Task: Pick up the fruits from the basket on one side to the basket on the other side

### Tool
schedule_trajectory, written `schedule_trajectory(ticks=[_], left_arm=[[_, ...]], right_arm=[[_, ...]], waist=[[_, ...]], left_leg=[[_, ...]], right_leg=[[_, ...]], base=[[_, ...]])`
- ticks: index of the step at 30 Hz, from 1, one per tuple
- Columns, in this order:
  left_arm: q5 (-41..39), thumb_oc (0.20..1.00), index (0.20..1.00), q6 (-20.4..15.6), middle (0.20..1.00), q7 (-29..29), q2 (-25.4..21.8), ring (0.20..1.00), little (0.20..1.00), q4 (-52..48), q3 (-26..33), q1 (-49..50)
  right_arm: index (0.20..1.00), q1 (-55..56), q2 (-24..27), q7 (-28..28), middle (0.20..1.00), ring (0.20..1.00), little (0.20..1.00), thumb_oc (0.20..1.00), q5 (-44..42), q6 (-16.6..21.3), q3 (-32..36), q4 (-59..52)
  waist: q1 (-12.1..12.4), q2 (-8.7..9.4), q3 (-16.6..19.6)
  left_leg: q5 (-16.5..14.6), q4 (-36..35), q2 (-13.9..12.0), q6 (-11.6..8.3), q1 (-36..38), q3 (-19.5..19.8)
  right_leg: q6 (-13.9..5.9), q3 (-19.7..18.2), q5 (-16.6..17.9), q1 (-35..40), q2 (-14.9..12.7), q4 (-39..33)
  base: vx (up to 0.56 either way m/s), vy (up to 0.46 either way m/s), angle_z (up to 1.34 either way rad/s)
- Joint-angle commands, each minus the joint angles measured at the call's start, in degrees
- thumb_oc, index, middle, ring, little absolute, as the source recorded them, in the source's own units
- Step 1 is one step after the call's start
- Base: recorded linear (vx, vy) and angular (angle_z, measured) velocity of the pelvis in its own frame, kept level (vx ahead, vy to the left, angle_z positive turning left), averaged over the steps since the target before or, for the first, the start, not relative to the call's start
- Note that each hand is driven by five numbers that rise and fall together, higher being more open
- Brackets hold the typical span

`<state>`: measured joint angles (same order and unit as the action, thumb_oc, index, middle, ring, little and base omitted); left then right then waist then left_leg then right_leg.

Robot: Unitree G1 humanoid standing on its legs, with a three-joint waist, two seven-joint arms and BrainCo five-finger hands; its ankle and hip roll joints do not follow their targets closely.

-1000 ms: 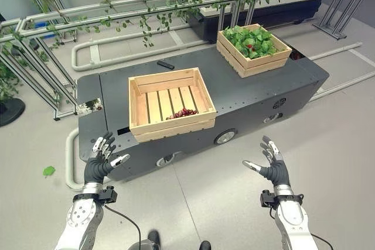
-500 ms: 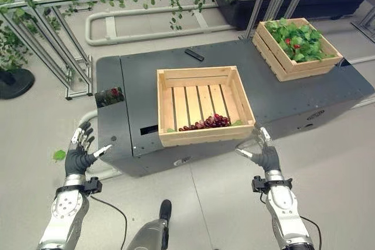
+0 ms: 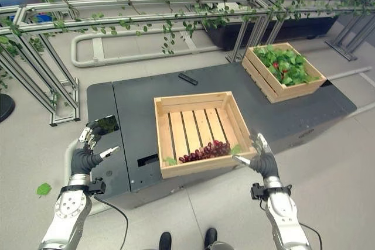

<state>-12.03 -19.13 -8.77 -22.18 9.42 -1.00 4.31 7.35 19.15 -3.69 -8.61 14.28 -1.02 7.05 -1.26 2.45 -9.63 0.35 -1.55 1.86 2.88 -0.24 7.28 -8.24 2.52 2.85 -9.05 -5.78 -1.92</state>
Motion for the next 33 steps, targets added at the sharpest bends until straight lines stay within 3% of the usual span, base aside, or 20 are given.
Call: schedule_trajectory(ticks=[1, 6, 12, 22, 26, 33], left_arm=[[0.8, 1.000, 1.000, -2.2, 1.000, 0.5, -1.3, 1.000, 1.000, -4.0, 0.8, 0.9], [-0.5, 1.000, 1.000, -1.9, 1.000, 1.3, -0.1, 1.000, 1.000, -4.2, 0.2, 1.2], [-0.6, 1.000, 1.000, -1.6, 1.000, 0.8, 0.0, 1.000, 1.000, -3.1, -0.2, -0.3], [-0.8, 1.000, 1.000, -0.6, 1.000, 0.1, 2.0, 1.000, 1.000, 4.2, -1.1, 0.5], [2.2, 1.000, 1.000, 0.2, 1.000, -1.8, 2.2, 1.000, 1.000, 13.6, -2.4, -0.6], [-0.3, 1.000, 1.000, 1.5, 1.000, -1.5, 3.6, 1.000, 1.000, 19.7, -3.0, -1.1]], right_arm=[[1.000, -2.4, 1.9, -0.4, 1.000, 1.000, 1.000, 1.000, 0.7, 2.0, 2.4, -2.1], [1.000, -2.0, 2.9, -0.8, 1.000, 1.000, 1.000, 1.000, -0.4, 2.2, 3.8, -1.3], [1.000, -0.9, 3.4, -1.2, 1.000, 1.000, 1.000, 1.000, -1.4, 2.3, 5.0, -1.1], [1.000, -1.0, 2.8, -1.9, 1.000, 1.000, 1.000, 1.000, -0.5, 1.4, 2.3, 7.6], [1.000, -2.6, 2.2, -3.1, 1.000, 1.000, 1.000, 1.000, 0.1, 1.2, -0.2, 16.3], [1.000, -2.8, 1.6, -2.9, 1.000, 1.000, 1.000, 1.000, -1.0, 0.3, -0.9, 21.3]], waist=[[0.9, 1.79, 1.9], [1.0, 1.33, 3.2], [-0.1, 0.63, 3.2], [-0.4, 0.25, 3.9], [-0.6, 0.48, 3.7], [-1.0, 0.64, 4.1]], left_leg=[[-2.4, 1.1, -1.0, -4.18, -1.3, -3.8], [-2.0, 0.6, -2.4, -5.72, -1.0, -2.9], [-0.4, -0.1, -4.6, -8.08, -1.8, -3.1], [-1.2, 0.2, -5.4, -8.29, 0.4, -7.0], [-2.6, 1.6, -5.1, -7.53, 1.1, -8.9], [-3.1, 1.8, -5.1, -7.29, 1.5, -8.8]], right_leg=[[-0.71, 2.6, -4.6, 4.0, -0.5, 3.8], [0.26, 6.5, -4.2, 7.8, 0.6, -0.6], [1.38, 10.5, -6.1, 9.3, 1.1, -0.1], [1.22, 11.0, -5.9, 12.4, 0.5, -2.1], [0.96, 9.7, -5.5, 13.1, 0.0, -2.5], [1.36, 9.4, -6.7, 13.0, 0.2, -0.9]], base=[[0.11, -0.214, 1.07], [0.09, -0.159, 0.52], [0.00, -0.094, 0.24], [0.02, 0.000, 0.07], [0.03, 0.023, -0.10], [0.02, 0.005, -0.05]])
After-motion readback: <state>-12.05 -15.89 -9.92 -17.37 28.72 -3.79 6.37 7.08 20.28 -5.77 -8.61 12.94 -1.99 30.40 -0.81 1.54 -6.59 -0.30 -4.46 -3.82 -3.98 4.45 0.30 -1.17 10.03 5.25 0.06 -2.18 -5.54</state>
